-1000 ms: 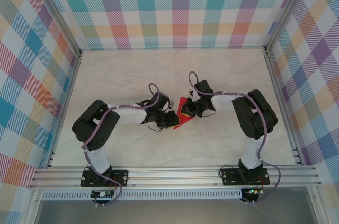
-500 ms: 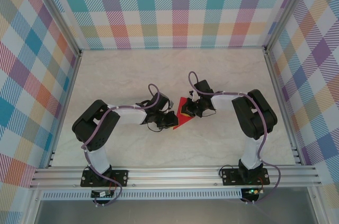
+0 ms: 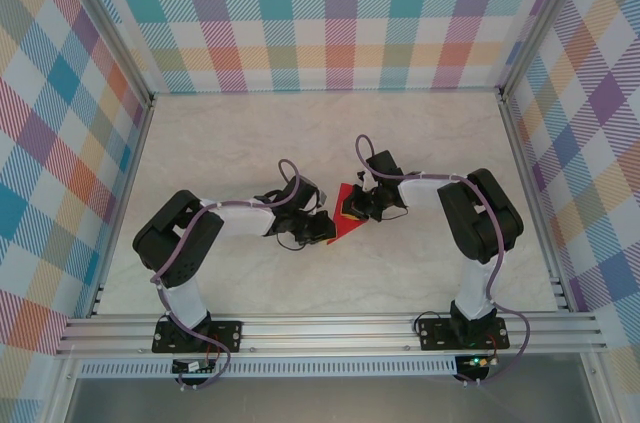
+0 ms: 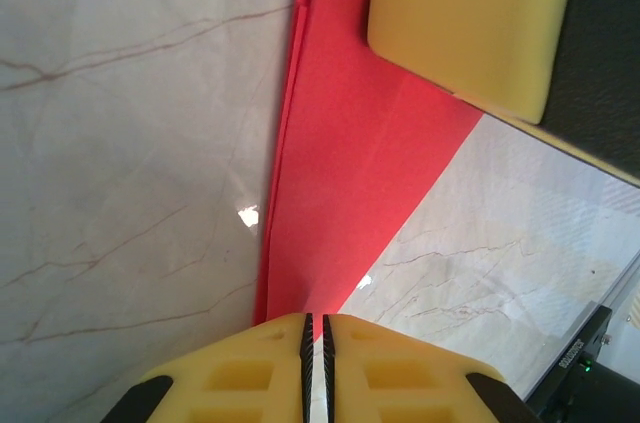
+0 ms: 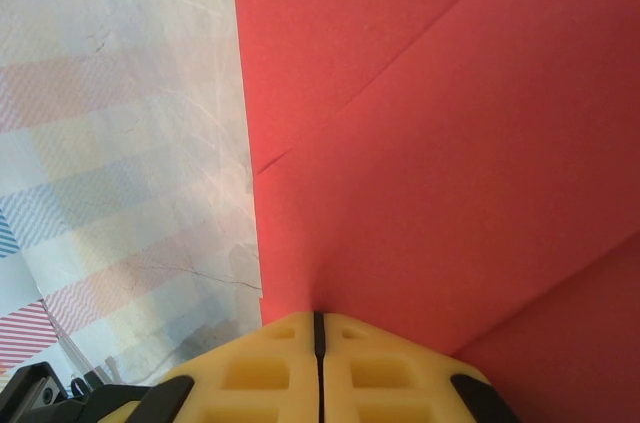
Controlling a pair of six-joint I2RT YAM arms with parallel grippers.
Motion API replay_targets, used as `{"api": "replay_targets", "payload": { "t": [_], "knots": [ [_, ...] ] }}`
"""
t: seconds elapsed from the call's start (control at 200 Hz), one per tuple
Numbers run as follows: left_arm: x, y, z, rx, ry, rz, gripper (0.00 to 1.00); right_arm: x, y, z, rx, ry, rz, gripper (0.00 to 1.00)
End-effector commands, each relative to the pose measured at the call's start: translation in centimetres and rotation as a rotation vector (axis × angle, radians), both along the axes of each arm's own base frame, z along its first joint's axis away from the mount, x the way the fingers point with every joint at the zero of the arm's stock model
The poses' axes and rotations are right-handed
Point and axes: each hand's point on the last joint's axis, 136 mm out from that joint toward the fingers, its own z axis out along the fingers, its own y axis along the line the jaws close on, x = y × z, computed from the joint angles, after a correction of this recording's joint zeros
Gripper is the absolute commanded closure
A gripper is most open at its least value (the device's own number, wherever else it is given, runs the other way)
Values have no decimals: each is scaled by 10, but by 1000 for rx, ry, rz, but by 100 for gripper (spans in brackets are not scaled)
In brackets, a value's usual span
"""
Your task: Fold a paper plane with a square sheet of paper (pick it up from the middle)
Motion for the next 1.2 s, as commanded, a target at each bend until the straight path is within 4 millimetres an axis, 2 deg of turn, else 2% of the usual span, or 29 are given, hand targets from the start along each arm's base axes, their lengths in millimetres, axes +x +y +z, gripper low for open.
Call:
{"api": "replay_targets", "payload": {
  "t": [0.0,0.37,0.595,0.68,0.92,1.195],
  "knots": [
    [-18,8,-13,43,64,-7,86,-19,-27,-48,-166,107,-39,94],
    [-25,20,-27,103,89,0,87,-18,-27,-48,-170,111,-40,94],
    [-31,34,-42,176,106,4,87,-18,-27,-49,-170,113,-40,94],
    [-31,32,-39,162,106,3,87,-18,-27,-50,-171,114,-40,94],
    [-27,17,-10,59,70,-8,87,-19,-27,-50,-172,117,-39,94],
    [-35,30,-32,130,102,-3,87,-19,-27,-51,-173,121,-41,94]
  ]
}}
